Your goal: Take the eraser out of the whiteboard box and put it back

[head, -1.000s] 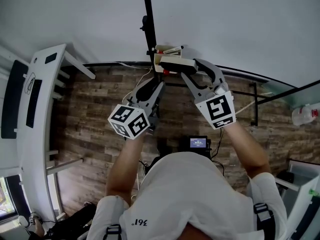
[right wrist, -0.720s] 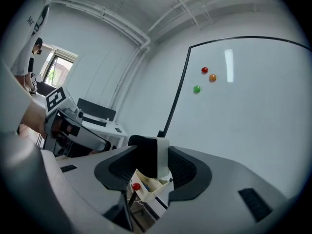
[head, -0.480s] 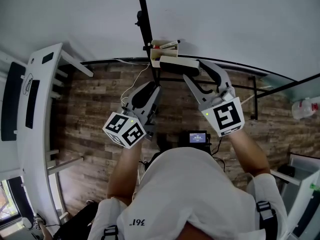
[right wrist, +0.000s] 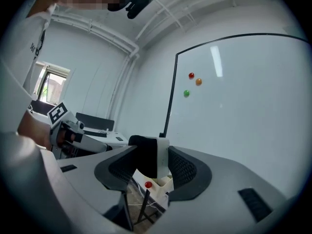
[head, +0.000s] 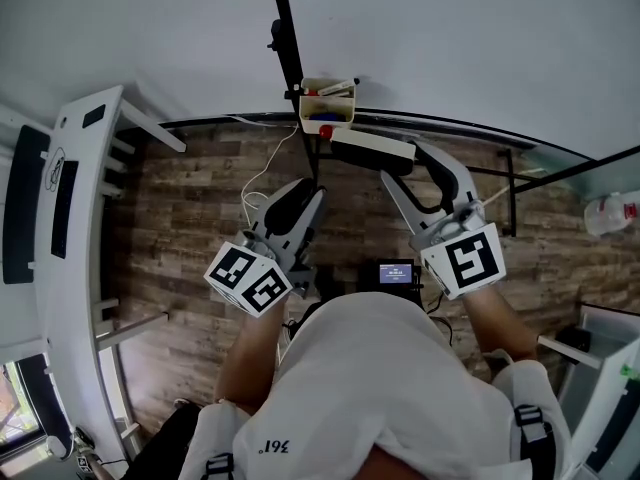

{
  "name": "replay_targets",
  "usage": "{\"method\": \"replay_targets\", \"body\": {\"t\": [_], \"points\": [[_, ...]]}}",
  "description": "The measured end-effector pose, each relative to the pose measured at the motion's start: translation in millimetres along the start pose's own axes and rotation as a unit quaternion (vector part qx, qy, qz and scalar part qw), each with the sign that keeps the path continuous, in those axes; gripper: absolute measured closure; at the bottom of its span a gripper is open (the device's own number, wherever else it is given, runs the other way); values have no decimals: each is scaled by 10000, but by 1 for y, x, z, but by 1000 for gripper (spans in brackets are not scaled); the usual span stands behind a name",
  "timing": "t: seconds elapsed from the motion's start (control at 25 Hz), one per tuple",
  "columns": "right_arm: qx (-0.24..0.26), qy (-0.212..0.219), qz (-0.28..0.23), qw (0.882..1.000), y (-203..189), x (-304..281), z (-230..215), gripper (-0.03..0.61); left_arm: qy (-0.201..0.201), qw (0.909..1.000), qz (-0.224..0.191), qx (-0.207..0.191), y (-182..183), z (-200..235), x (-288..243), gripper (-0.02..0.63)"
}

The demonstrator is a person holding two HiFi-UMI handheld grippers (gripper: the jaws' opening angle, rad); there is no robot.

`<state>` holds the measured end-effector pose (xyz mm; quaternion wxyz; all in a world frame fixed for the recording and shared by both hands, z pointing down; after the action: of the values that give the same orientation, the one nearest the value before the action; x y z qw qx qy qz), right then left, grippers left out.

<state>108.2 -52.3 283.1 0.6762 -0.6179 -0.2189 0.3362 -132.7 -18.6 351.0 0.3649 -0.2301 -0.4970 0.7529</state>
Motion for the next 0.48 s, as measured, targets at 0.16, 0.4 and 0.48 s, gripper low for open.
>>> {"method": "replay_targets", "body": {"t": [0.16, 0.4, 0.48], "points": [[-321, -40, -23, 9995, -5, 13, -1, 368, 20, 10000, 38, 23, -4, -2, 5, 509], [-625, -152, 136, 9978, -17, 30, -1, 368, 29, 9999, 118, 10, -10, -7, 12, 509], [-713, -183, 187, 9971, -22, 33, -2, 368, 37, 9999, 146, 34, -11, -7, 13, 509]]}}
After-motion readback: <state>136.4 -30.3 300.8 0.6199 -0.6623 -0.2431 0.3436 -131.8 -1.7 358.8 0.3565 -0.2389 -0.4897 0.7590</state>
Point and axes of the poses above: the fingertips, and each gripper's own axes: x backward along the fingers, z to its left, y out of its top, the point moved 10 cm from there along x, backward along the fingers, and after that the axes turned 5 degrees about -x, right-handed, at the moved point
